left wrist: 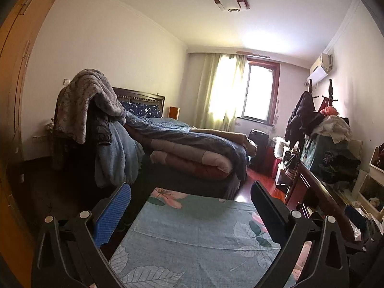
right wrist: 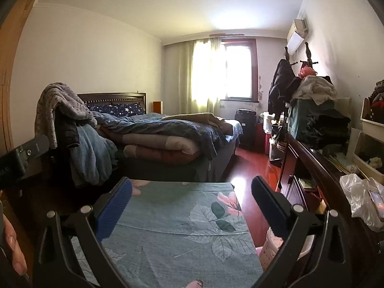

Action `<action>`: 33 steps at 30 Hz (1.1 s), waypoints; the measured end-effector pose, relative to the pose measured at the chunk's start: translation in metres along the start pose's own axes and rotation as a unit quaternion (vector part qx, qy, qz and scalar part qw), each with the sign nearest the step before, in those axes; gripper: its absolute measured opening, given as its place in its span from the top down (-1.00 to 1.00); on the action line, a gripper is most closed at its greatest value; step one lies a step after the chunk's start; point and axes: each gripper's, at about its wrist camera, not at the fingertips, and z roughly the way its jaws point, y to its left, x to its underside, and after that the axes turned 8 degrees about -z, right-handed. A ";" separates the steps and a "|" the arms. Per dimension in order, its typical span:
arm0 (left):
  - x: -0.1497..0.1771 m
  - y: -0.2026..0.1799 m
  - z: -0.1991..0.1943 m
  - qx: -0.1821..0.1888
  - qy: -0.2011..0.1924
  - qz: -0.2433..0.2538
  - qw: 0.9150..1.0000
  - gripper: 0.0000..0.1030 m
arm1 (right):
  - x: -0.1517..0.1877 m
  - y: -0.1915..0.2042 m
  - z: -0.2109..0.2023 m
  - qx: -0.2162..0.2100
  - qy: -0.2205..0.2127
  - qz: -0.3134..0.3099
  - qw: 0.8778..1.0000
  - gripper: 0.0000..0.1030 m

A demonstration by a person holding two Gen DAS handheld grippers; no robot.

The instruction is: Collect trash

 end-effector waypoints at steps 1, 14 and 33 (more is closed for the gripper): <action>0.000 -0.001 -0.001 -0.002 -0.002 0.000 1.000 -0.93 | -0.001 -0.001 0.000 -0.001 -0.001 0.001 1.000 -0.94; -0.006 -0.004 -0.014 -0.001 -0.021 0.006 1.000 -0.93 | -0.012 -0.009 -0.006 0.006 -0.020 -0.001 1.000 -0.94; -0.011 -0.005 -0.026 0.005 -0.031 0.005 0.999 -0.93 | -0.019 -0.013 -0.020 0.019 -0.030 0.000 0.999 -0.94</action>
